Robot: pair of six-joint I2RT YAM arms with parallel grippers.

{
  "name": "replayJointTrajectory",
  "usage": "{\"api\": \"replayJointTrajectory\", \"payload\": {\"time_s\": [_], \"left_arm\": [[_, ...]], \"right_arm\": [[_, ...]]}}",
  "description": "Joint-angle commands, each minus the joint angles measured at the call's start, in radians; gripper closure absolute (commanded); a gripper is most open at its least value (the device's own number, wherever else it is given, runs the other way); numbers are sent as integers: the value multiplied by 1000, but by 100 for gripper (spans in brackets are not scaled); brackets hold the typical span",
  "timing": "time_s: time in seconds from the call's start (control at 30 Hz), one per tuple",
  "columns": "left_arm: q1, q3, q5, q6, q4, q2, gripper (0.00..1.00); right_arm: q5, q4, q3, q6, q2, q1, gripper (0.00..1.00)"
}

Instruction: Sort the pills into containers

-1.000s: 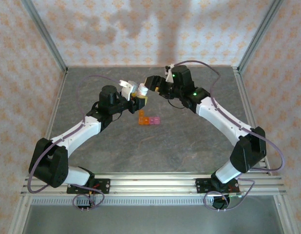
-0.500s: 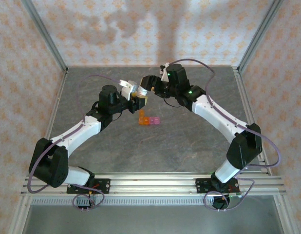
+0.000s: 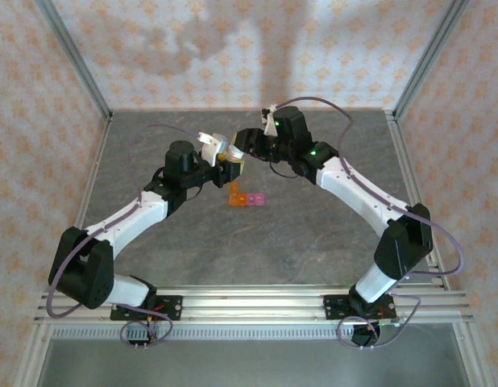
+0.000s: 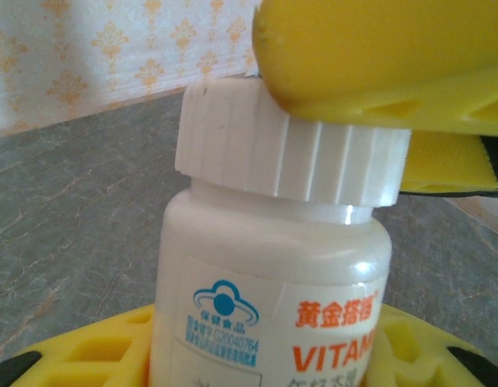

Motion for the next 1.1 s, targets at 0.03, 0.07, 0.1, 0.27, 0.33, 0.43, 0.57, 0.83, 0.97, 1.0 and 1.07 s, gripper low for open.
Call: {"api": "replayJointTrajectory", "payload": {"time_s": [0.03,0.07,0.1,0.27,0.33,0.43,0.57,0.83,0.97,1.0,1.07], "left_arm": [[-5,40,4,6,27,0,100],[-6,40,6,3,30,1,100],[-6,40,9,1,31,0,100],[-6,35,15,-7,35,-16,100],[-5,30,12,-5,36,-22,100],[-6,30,13,0,27,-23,100],[-6,24,9,3,33,-21,100],[-6,28,10,0,47,-7,100],[-6,34,15,-6,51,3,100],[-6,35,16,-7,53,3,100],[-6,33,15,-6,55,3,100]], "right_arm": [[-37,-29,13,-121,9,-4,59],[-60,-17,2,-150,8,-11,59],[-94,-1,-13,-185,6,-24,59],[-332,172,-115,-220,9,-130,56],[-360,194,-124,-200,15,-152,52],[-351,169,-113,-196,9,-155,43],[-303,143,-125,-185,-29,-154,30],[-214,162,-192,-80,-145,-153,23],[-135,112,-167,-30,-138,-140,21],[-121,95,-155,-27,-129,-133,20],[-104,77,-125,-28,-108,-113,20]]}}
